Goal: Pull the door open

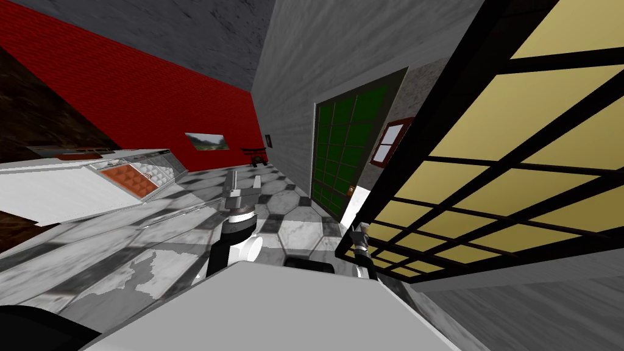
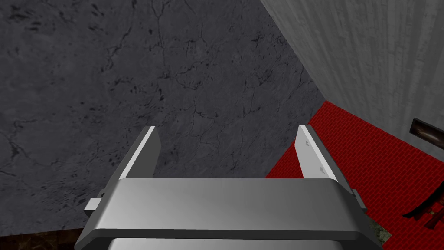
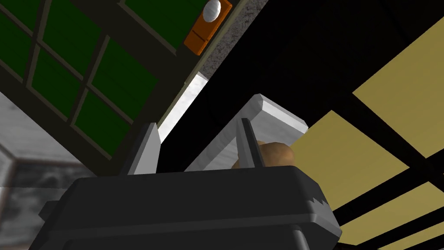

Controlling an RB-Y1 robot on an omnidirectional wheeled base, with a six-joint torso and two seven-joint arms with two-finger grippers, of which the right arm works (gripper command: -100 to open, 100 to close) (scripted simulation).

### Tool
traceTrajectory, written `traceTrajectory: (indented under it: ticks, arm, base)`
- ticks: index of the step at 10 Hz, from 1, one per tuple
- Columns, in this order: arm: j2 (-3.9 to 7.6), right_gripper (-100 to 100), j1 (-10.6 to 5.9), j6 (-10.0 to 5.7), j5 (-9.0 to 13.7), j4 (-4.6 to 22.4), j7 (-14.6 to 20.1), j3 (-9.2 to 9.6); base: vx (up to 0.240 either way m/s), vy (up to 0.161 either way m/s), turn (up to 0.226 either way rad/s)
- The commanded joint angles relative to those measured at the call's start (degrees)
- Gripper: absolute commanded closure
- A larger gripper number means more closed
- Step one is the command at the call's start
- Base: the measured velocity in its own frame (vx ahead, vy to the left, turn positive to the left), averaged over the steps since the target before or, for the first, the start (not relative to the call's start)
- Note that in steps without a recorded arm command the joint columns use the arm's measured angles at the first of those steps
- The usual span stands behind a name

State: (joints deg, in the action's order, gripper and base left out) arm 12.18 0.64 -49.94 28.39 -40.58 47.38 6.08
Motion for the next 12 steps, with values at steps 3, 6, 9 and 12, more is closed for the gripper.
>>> traceTrajectory:
  ticks: [3,6,9,12]
  arm:
    - [0.74,-100,-0.27,-0.29,1.9,0.6,4.2,-0.17]
    - [0.65,-100,-0.37,-0.21,2.8,0.3,6.2,0.18]
    - [0.50,-100,-0.56,-0.06,4.6,-0.2,10.2,0.87]
    - [0.35,-100,-0.75,0.09,6.3,-0.7,14.0,1.52]
  base:
    - [-0.067,-0.028,0.053]
    - [-0.015,-0.007,0.016]
    - [-0.070,-0.026,0.087]
    - [-0.095,-0.035,0.086]
